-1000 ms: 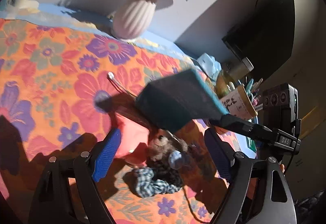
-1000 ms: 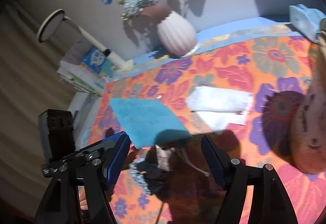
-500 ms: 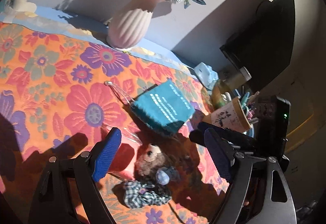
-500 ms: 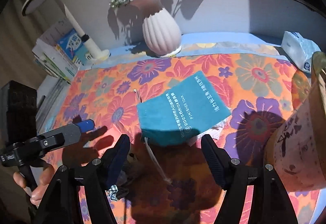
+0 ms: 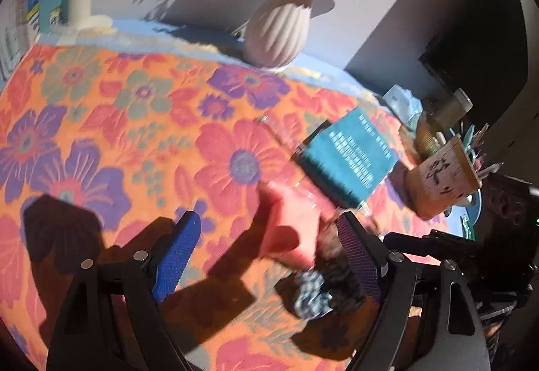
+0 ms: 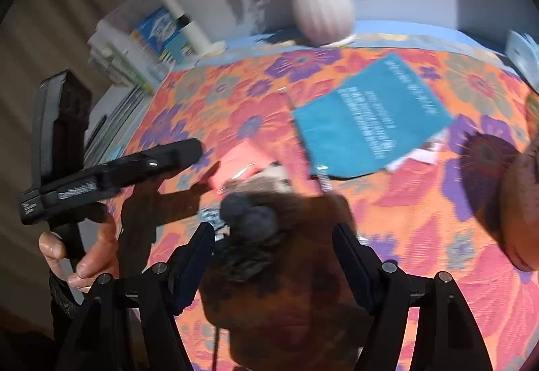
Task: Organize soft objects
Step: 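Grasp the pink bag with the left tool while the right tool grasps the plush bear, then carry the pink bag and plush bear with both tools over the glass bowl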
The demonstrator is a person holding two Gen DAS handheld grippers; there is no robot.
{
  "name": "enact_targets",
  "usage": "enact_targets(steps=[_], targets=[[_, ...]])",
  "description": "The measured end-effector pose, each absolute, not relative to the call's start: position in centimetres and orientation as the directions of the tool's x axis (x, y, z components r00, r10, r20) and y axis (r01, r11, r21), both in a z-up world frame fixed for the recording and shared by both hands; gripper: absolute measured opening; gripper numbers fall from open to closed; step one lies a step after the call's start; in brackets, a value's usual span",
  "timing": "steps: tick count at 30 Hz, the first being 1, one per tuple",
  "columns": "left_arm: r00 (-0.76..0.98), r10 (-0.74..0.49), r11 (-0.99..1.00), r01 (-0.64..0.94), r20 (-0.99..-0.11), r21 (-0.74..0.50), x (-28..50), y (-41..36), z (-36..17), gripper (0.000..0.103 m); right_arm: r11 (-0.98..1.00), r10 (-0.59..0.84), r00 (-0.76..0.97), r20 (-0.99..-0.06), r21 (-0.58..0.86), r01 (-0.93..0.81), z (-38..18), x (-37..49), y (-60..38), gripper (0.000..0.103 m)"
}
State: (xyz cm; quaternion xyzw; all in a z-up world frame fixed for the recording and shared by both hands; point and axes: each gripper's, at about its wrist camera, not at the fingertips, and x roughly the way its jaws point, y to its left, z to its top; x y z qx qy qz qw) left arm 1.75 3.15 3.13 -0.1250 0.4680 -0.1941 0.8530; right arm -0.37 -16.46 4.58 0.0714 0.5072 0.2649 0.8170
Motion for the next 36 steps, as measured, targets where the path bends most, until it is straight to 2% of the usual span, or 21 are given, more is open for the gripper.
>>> enact_targets(steps=[8, 10, 11, 12, 15, 17, 24, 27, 28, 29, 30, 32, 36], targets=[[0.491, -0.423, 0.906, 0.236, -0.761, -0.351, 1.1, 2.7, 3.1, 0.082, 0.883, 0.433, 0.373, -0.820, 0.304, -0.357, 2.8, 0.0, -12.9, 0.070], [0.492, -0.419, 0.908, 0.245, -0.763, -0.340, 1.0, 2.4, 3.1, 0.082, 0.889, 0.420, 0.378, -0.825, 0.291, -0.353, 2.2, 0.1, -12.8, 0.066], [0.493, -0.415, 0.909, 0.253, -0.765, -0.331, 0.9, 2.2, 3.2, 0.082, 0.892, 0.414, 0.390, -0.823, 0.281, -0.354, 2.4, 0.0, -12.8, 0.058], [0.494, -0.412, 0.910, 0.258, -0.766, -0.323, 0.9, 1.9, 3.2, 0.082, 0.893, 0.408, 0.400, -0.820, 0.268, -0.361, 2.5, -0.1, -12.8, 0.045], [0.494, -0.396, 0.916, 0.275, -0.774, -0.293, 0.9, 1.1, 3.1, 0.080, 0.891, 0.410, 0.399, -0.820, 0.268, -0.365, 2.6, -0.5, -13.3, 0.032], [0.496, -0.377, 0.922, 0.285, -0.782, -0.264, 0.8, 0.4, 3.0, 0.080, 0.891, 0.412, 0.400, -0.819, 0.269, -0.366, 2.7, -1.3, -14.0, 0.029], [0.502, -0.312, 0.935, 0.313, -0.807, -0.166, 0.9, -1.9, 2.3, 0.080, 0.908, 0.371, 0.415, -0.831, 0.230, -0.351, 3.4, -3.9, -17.1, 0.029], [0.503, -0.288, 0.938, 0.319, -0.815, -0.134, 1.0, -2.7, 1.8, 0.073, 0.918, 0.351, 0.423, -0.835, 0.217, -0.332, 3.5, -4.5, -18.5, 0.029], [0.501, -0.280, 0.939, 0.320, -0.819, -0.125, 1.1, -2.9, 1.5, 0.064, 0.920, 0.351, 0.422, -0.836, 0.222, -0.323, 3.5, -4.6, -19.0, 0.030], [0.501, -0.277, 0.939, 0.321, -0.820, -0.120, 1.1, -3.1, 1.4, 0.052, 0.919, 0.357, 0.417, -0.836, 0.236, -0.315, 3.4, -4.5, -19.4, 0.037], [0.513, -0.263, 0.942, 0.320, -0.817, -0.102, 1.1, -3.3, 1.3, 0.048, 0.920, 0.361, 0.412, -0.837, 0.246, -0.306, 3.3, -4.4, -19.6, 0.054], [0.526, -0.249, 0.944, 0.318, -0.813, -0.084, 0.9, -3.4, 1.4, 0.043, 0.924, 0.359, 0.423, -0.832, 0.255, -0.284, 3.3, -4.4, -20.0, 0.067], [0.551, -0.243, 0.951, 0.298, -0.798, -0.084, 0.2, -2.9, 2.2, 0.042, 0.912, 0.383, 0.416, -0.825, 0.267, -0.311, 3.2, -4.1, -18.8, 0.067]])
